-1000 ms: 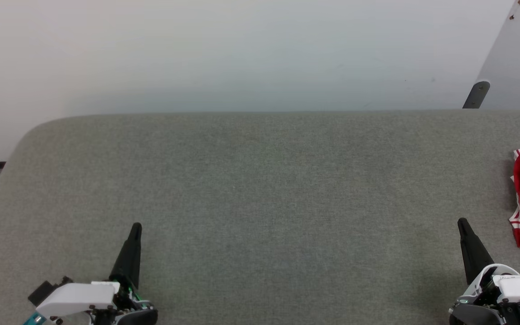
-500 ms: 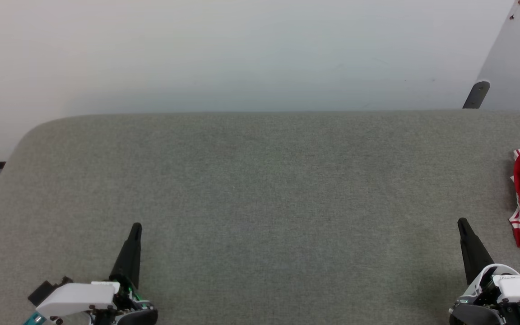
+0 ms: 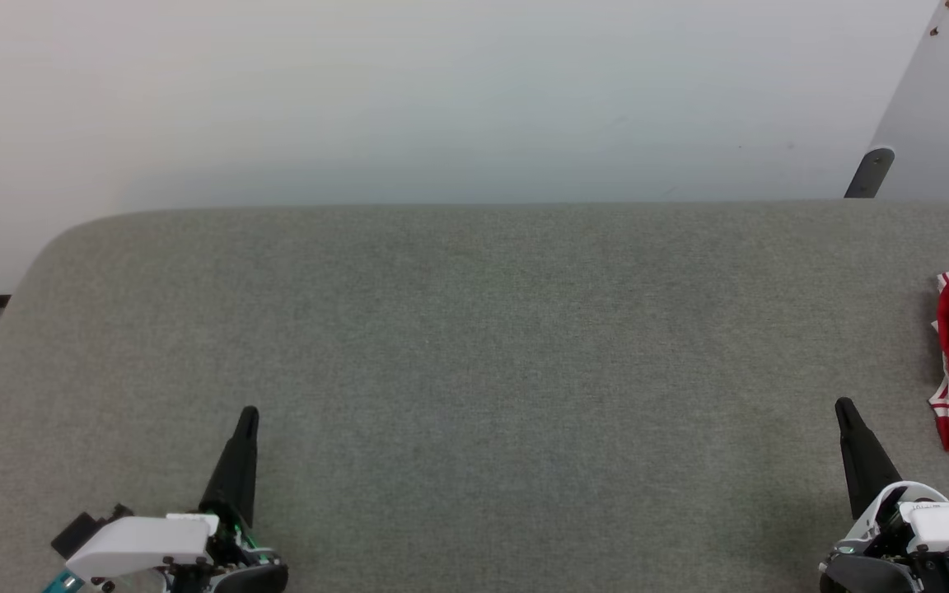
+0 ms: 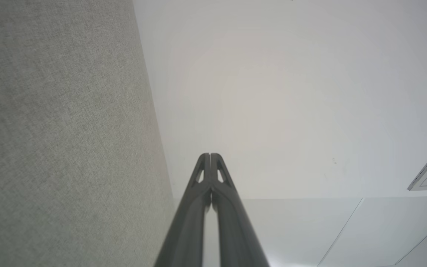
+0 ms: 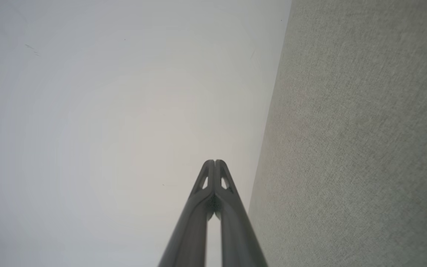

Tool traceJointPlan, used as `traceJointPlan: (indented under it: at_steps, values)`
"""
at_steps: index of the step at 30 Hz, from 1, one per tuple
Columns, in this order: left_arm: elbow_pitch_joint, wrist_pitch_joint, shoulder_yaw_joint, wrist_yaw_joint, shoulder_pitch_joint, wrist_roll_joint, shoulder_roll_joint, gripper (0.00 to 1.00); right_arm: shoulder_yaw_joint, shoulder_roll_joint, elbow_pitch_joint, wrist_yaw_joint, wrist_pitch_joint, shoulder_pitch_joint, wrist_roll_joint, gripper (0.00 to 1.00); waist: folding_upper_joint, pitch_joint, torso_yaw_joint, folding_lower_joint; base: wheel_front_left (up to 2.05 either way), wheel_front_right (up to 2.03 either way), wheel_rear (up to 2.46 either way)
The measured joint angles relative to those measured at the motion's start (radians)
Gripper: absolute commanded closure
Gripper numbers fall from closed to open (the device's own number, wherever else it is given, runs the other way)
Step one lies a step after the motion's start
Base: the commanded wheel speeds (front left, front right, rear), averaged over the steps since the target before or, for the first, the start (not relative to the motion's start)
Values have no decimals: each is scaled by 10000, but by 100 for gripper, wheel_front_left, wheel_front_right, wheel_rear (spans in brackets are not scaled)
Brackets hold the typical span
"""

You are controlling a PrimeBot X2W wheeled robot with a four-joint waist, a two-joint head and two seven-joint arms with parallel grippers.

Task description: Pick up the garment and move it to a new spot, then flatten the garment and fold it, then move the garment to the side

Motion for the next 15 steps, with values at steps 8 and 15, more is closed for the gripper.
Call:
traceJointPlan:
  at_steps: [8, 15]
  values:
    - [0, 0, -4, 0, 0, 0, 0, 100, 0, 0, 0, 0, 0, 0, 0, 100, 0, 0, 0, 0, 0, 0, 0]
    - [0, 0, -4, 0, 0, 0, 0, 100, 0, 0, 0, 0, 0, 0, 0, 100, 0, 0, 0, 0, 0, 0, 0]
